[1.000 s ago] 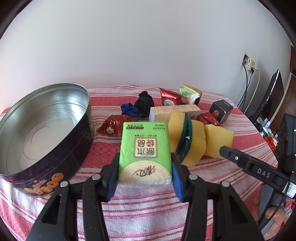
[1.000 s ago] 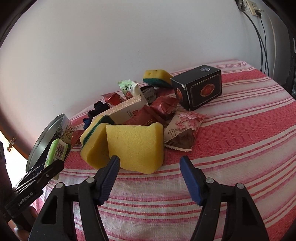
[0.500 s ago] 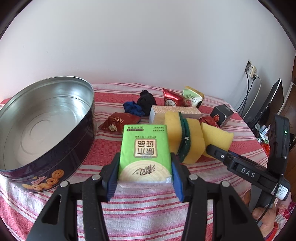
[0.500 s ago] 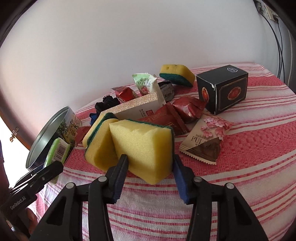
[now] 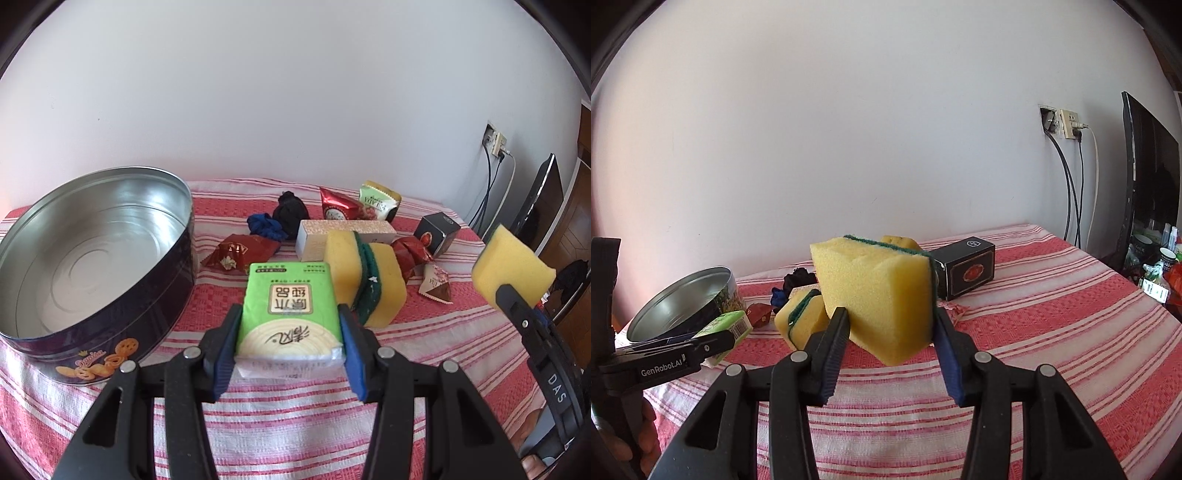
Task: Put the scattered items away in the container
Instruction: 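Grasp the yellow sponge with the right gripper and lift it, then carry the tissue pack with the left gripper while the right gripper carries the sponge over the tin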
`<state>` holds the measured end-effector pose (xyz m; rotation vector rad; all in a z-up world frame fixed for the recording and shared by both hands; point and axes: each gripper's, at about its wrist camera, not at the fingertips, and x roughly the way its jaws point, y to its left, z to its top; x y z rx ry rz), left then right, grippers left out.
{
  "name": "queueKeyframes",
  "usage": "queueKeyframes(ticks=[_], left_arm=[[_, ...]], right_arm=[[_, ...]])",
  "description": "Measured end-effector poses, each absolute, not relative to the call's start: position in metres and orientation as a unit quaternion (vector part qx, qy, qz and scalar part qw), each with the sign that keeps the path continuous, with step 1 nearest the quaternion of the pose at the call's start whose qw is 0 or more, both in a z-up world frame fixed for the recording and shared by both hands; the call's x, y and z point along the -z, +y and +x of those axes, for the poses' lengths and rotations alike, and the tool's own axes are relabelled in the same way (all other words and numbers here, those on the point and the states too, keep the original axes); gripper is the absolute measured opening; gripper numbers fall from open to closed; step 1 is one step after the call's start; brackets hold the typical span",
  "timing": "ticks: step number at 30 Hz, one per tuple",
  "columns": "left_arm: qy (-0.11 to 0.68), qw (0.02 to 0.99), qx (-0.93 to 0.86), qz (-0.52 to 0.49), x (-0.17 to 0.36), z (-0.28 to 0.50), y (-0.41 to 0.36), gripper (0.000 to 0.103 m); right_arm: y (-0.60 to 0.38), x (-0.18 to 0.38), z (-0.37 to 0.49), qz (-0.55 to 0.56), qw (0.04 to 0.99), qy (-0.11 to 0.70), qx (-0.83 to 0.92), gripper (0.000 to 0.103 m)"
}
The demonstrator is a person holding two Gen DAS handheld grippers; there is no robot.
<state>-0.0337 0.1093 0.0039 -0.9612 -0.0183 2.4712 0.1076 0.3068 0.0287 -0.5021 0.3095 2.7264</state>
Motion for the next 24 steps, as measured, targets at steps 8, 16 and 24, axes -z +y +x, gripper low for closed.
queueKeyframes(ticks=[8, 16, 24], left_arm=[[-0.013, 0.236, -0.909, -0.342, -0.005, -0.028, 0.099, 0.049], [-0.014, 0.225, -0.913, -0.339, -0.005, -0.014, 0.081, 0.049], [-0.018, 0.198, -0.921, -0.336, -0.007, -0.004, 0.050, 0.049]], right_arm=[[0.295, -0.024, 0.108, -0.189, 0.161, 0.120, -0.961, 0.048], [0.272, -0.021, 0.107, -0.204, 0.131, 0.118, -0.963, 0.049], [0.239, -0.016, 0.101, -0.220, 0.091, 0.117, -0.964, 0.048]])
